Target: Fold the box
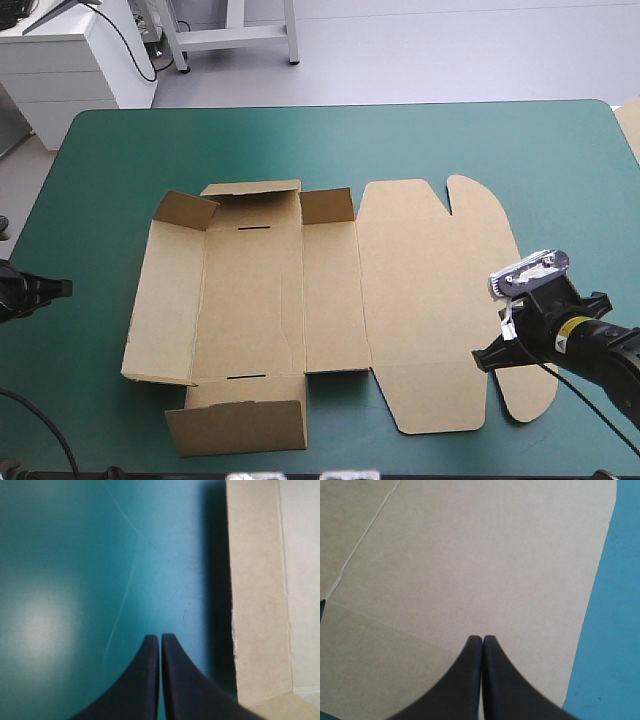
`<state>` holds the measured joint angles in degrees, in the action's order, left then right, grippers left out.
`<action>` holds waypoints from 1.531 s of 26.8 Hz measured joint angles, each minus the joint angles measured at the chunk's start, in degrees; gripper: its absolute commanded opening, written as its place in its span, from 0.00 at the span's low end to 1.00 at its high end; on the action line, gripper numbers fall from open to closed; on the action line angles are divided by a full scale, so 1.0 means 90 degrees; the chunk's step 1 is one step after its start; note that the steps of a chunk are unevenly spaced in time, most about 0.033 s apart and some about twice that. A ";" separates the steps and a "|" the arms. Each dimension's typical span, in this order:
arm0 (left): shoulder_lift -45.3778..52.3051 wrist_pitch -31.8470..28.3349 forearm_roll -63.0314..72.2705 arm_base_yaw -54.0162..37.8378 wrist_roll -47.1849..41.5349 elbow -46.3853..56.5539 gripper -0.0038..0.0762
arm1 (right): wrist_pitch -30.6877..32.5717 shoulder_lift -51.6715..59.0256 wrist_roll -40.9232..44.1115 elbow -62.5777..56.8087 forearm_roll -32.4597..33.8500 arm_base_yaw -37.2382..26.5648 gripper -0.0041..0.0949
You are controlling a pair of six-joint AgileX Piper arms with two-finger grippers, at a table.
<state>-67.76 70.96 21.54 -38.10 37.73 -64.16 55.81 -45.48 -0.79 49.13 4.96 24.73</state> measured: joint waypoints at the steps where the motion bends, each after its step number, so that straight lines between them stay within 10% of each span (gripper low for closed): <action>1: -0.0024 -0.0006 -0.0008 -0.0003 -0.0143 0.0000 0.04 | -0.0057 0.0000 -0.0021 0.0000 0.0000 0.0000 0.02; 6: -0.0233 -0.0006 0.0961 -0.0003 -0.0227 0.0000 0.46 | -0.0121 0.0000 -0.0062 0.0000 0.0000 0.0000 0.02; 10: -0.0530 -0.0031 0.1141 -0.0003 -0.0220 0.0170 0.61 | -0.0121 0.0000 -0.0065 0.0000 0.0000 0.0000 0.02; 41: -0.1296 -0.0265 0.2640 0.0605 0.1485 0.2297 0.62 | -0.0289 0.0000 -0.0264 0.0000 -0.0007 0.0000 0.02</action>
<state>-79.43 68.57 45.30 -32.65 51.10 -43.48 53.21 -45.48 -3.16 49.13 4.89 24.73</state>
